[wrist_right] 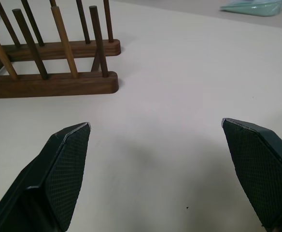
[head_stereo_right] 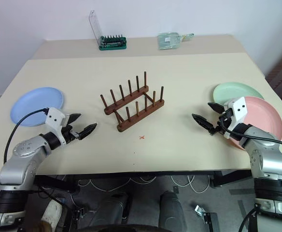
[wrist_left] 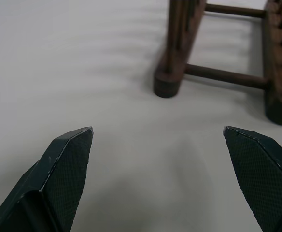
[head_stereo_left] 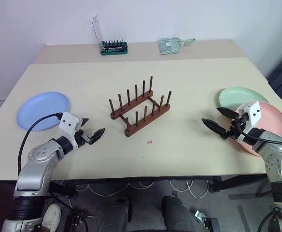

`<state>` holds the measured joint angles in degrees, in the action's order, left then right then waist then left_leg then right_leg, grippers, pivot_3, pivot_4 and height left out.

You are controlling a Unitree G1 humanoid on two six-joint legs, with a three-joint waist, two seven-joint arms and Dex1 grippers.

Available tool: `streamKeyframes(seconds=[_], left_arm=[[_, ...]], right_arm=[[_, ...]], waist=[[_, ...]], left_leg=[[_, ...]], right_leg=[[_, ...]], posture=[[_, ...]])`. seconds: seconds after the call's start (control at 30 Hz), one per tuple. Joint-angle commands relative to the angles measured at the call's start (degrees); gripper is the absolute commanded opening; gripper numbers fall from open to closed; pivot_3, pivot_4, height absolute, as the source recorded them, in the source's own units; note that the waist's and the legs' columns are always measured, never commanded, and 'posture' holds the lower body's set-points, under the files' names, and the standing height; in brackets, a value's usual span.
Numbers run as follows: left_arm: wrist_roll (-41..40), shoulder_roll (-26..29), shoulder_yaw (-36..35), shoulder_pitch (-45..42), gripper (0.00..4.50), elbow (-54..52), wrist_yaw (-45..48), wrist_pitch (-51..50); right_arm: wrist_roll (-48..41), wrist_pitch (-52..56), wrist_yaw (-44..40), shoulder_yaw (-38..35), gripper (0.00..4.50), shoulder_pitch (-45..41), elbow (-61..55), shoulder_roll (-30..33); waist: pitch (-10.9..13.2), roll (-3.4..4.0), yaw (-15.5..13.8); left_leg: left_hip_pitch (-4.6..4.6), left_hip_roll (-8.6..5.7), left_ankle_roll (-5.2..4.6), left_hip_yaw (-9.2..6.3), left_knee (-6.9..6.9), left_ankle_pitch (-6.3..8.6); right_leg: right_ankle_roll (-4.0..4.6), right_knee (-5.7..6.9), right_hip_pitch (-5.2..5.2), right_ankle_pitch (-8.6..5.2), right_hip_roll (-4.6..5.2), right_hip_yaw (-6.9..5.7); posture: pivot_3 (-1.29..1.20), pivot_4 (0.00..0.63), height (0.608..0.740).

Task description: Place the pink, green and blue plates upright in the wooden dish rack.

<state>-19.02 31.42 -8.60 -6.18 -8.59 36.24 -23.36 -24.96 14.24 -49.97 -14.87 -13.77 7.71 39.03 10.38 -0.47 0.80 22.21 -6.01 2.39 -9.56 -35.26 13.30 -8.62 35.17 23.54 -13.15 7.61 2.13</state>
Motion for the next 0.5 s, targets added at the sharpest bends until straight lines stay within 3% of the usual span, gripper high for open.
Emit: streamKeyframes(seconds=[0.03, 0.27, 0.5], left_arm=[[-0.54, 0.23, -0.48, 0.21, 4.44, -2.34, 0.05, -0.07], [-1.57, -0.20, 1.99, 3.70, 4.44, -7.62, 0.79, -2.56], [0.95, 1.13, 11.20, 1.94, 4.44, -6.50, 5.74, -3.73]], right_arm=[[0.29, -1.23, -0.11, 0.29, 4.44, -1.55, 0.03, -0.65], [1.39, 0.31, 1.19, 2.84, 4.44, -4.07, -2.30, -1.36], [0.71, 3.36, 3.02, 3.48, 4.44, -1.76, -9.15, -1.70]], waist=[[0.00, 0.00, 0.01], [0.00, 0.00, 0.10], [0.00, 0.00, -0.41]], left_leg=[[0.00, 0.00, 0.00, 0.00, 0.00, 0.00], [0.00, 0.01, 0.00, 0.01, 0.01, 0.00], [0.04, 0.00, 0.00, -0.01, -0.01, 0.00]], right_leg=[[0.00, 0.00, 0.00, 0.00, 0.00, 0.00], [0.00, 0.00, 0.01, 0.00, 0.00, 0.01], [0.00, -0.03, 0.01, -0.01, 0.02, 0.02]], posture=[[0.00, 0.150, 0.740], [0.00, 0.150, 0.740], [0.00, 0.150, 0.740]])
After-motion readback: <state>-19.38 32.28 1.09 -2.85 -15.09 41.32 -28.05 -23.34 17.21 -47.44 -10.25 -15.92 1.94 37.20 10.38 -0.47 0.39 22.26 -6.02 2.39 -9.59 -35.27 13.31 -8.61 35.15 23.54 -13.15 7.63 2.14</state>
